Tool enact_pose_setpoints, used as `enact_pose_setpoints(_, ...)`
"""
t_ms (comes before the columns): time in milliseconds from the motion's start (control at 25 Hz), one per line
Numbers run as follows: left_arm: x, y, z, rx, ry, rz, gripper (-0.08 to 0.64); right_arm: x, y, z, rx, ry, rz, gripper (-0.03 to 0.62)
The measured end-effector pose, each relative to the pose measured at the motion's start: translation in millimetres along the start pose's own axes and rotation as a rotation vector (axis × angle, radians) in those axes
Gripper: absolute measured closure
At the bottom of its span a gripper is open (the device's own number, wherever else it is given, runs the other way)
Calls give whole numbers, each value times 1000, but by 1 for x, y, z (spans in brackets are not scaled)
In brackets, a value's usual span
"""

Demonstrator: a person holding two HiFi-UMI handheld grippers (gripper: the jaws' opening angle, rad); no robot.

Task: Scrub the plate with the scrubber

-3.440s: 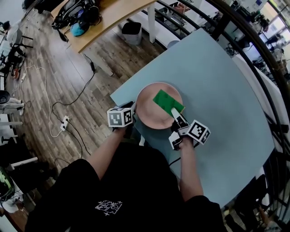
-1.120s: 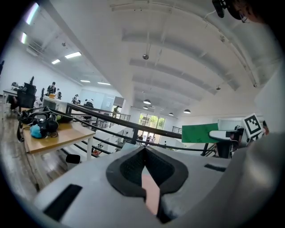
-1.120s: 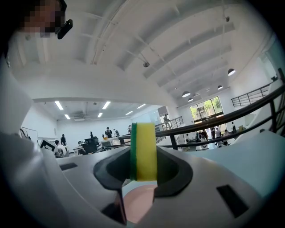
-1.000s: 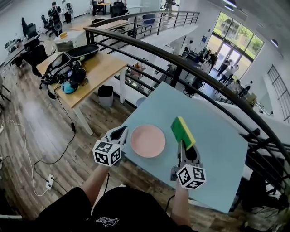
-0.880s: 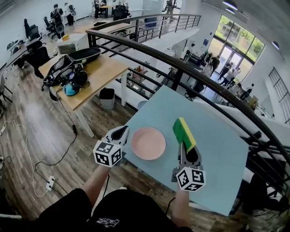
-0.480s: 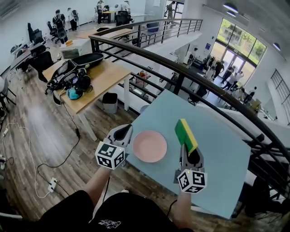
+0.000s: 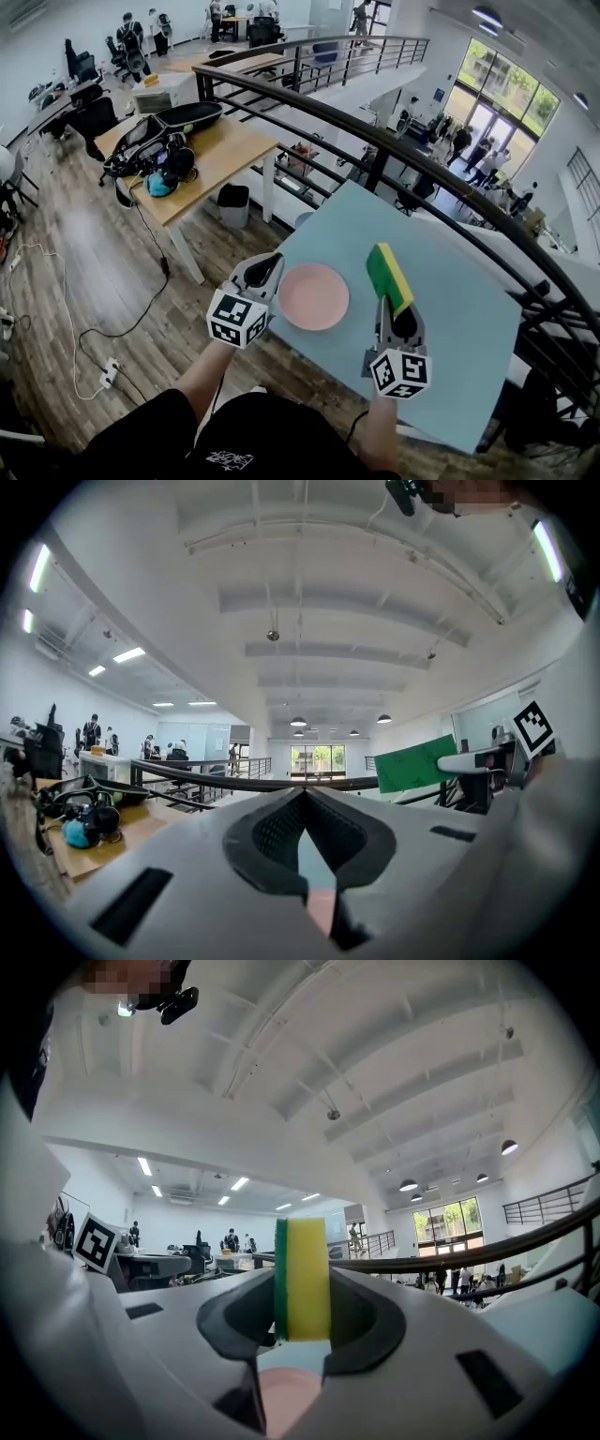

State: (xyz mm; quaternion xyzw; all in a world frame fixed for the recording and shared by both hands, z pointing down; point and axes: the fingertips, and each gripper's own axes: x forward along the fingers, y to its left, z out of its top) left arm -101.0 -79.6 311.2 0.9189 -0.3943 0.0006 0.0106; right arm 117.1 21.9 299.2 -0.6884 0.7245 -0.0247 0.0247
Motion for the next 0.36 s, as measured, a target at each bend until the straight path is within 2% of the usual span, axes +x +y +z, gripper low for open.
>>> enact_pose_setpoints(360,2,-3,6,9,-27,-13,552,3,-2,-1,1,4,-1,462)
